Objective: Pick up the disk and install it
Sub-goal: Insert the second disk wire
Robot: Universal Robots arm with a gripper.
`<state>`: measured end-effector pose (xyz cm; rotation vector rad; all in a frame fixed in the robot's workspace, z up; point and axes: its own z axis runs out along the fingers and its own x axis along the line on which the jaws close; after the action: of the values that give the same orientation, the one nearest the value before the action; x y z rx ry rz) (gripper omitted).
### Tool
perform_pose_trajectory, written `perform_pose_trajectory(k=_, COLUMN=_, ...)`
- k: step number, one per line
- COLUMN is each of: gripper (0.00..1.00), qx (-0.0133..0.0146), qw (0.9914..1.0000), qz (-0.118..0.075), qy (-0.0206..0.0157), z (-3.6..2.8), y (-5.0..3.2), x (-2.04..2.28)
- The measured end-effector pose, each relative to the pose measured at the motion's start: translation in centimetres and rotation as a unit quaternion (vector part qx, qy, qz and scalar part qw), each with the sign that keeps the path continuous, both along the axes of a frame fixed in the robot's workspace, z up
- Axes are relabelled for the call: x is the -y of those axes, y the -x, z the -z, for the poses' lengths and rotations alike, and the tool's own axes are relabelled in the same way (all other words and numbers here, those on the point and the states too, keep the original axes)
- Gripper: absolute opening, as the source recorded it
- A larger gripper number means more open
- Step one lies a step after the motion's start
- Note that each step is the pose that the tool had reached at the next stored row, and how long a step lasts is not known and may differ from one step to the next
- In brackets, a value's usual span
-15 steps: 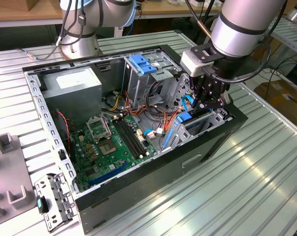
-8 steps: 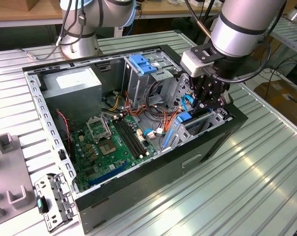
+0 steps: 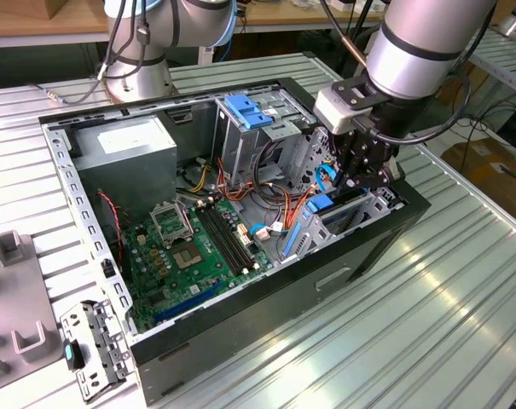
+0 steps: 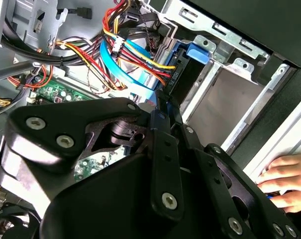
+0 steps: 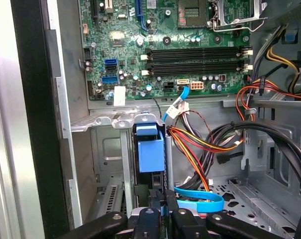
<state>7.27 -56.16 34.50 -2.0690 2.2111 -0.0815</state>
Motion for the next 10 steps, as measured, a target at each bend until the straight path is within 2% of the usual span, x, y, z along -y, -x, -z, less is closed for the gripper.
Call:
perform_pose_trajectory(k=3, gripper=0.16, qx=0.0, qw=1.0, qz=0.0, qy=-0.0004, z=0.06, y=-0.01, x=0.0)
perform_pose_trajectory(k=7, gripper=0.16, qx=0.0, qw=1.0, qz=0.0, qy=-0.0016, z=-0.35, y=-0.01, x=0.0)
perform_pose_trajectory(k=10, gripper=0.16, qx=0.0, qw=0.99999, qz=0.0, qy=-0.0033, z=-0.4, y=-0.02, x=0.01)
